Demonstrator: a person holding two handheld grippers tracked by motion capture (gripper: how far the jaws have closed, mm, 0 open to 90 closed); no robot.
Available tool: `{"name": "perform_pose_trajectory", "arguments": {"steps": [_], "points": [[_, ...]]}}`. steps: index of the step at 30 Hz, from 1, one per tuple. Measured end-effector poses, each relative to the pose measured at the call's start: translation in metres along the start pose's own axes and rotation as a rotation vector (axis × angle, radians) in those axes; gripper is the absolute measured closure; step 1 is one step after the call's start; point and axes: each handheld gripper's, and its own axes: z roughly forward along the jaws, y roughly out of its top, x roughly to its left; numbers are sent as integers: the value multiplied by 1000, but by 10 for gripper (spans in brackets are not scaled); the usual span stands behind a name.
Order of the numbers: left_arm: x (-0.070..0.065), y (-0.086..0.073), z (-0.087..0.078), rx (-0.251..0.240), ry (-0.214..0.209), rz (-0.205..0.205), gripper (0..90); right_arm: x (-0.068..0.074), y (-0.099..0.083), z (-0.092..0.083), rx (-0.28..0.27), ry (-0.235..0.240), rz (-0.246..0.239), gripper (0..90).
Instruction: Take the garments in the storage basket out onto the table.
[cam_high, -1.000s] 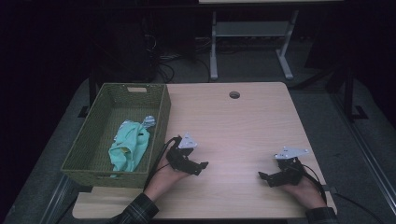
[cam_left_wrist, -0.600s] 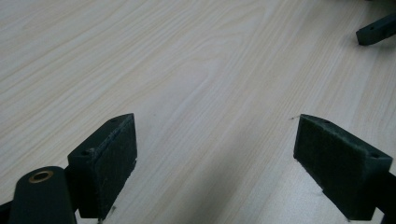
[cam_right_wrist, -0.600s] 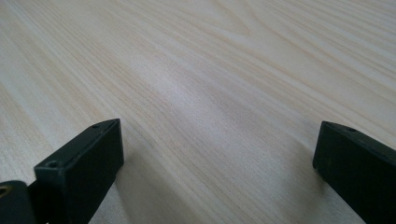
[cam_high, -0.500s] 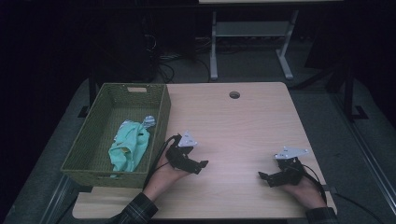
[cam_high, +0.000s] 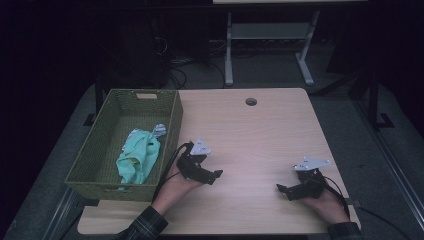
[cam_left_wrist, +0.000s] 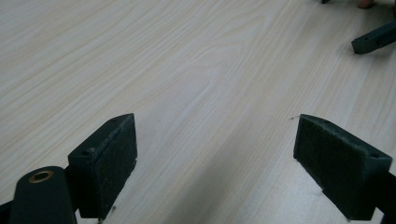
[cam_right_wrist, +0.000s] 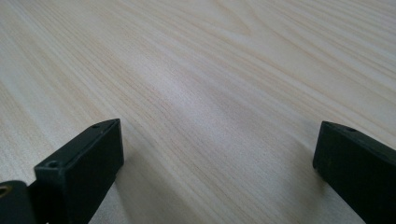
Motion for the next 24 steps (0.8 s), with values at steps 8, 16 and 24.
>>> {"name": "perform_pose_trajectory", "arguments": {"steps": [8,16,24], "points": [[0,5,-5,-6,-1,-2,128,0,0,0,0,0,0,16],[1,13,-13,-22,1,4,128,0,0,0,-2,0,0,16],[0,21,-19,-15,-4,25,129,0,0,0,-2,0,2,15]]}}
